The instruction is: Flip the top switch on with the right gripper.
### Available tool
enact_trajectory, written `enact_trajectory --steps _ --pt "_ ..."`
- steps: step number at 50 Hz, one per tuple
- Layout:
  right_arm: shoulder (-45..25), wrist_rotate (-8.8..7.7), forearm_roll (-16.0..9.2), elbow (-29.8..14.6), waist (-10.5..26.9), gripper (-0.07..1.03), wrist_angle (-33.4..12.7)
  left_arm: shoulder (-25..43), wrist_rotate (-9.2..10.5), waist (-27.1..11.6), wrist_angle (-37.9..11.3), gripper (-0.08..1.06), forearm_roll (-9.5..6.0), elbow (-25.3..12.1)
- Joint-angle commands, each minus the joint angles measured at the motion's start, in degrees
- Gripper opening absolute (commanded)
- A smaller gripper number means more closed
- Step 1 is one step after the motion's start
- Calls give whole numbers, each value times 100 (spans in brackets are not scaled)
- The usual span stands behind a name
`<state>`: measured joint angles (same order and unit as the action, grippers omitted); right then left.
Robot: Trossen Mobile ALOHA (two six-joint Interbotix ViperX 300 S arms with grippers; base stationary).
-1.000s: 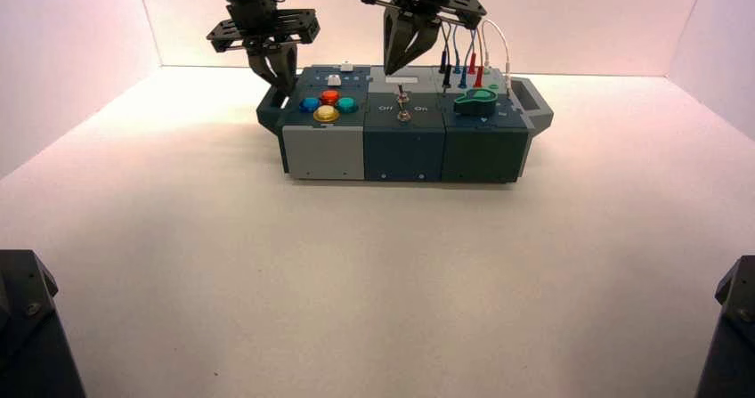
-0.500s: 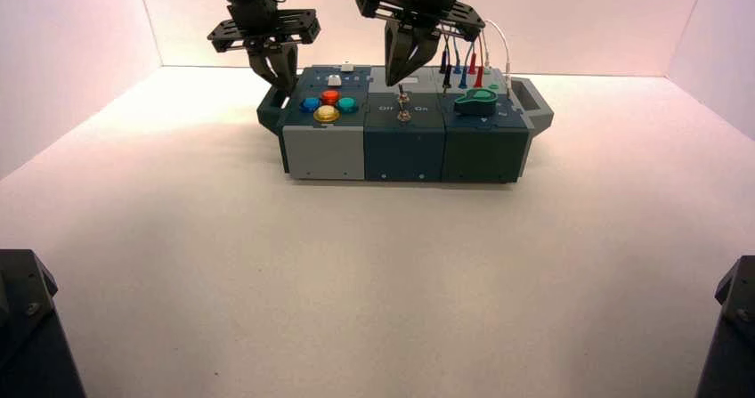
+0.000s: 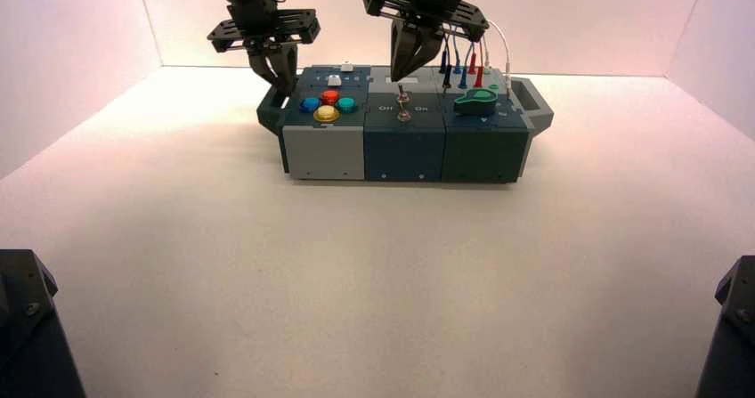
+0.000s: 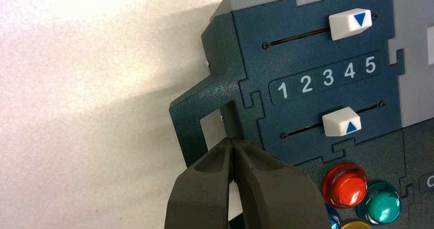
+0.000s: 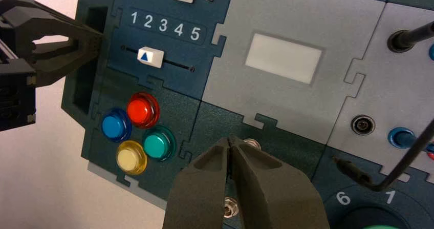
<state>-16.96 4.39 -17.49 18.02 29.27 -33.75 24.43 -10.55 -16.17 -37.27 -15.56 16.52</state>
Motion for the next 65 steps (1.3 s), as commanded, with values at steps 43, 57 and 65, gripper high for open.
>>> enact_trajectory --steps 43,57,65 --pt "-18 114 -9 -132 -9 -2 -79 88 -35 9 18 -3 26 0" --pt "-9 466 457 -176 -44 -2 -202 88 -35 0 9 -3 26 0" --pt "97 1081 1283 -176 -18 -2 -387 88 -35 9 9 -3 35 0"
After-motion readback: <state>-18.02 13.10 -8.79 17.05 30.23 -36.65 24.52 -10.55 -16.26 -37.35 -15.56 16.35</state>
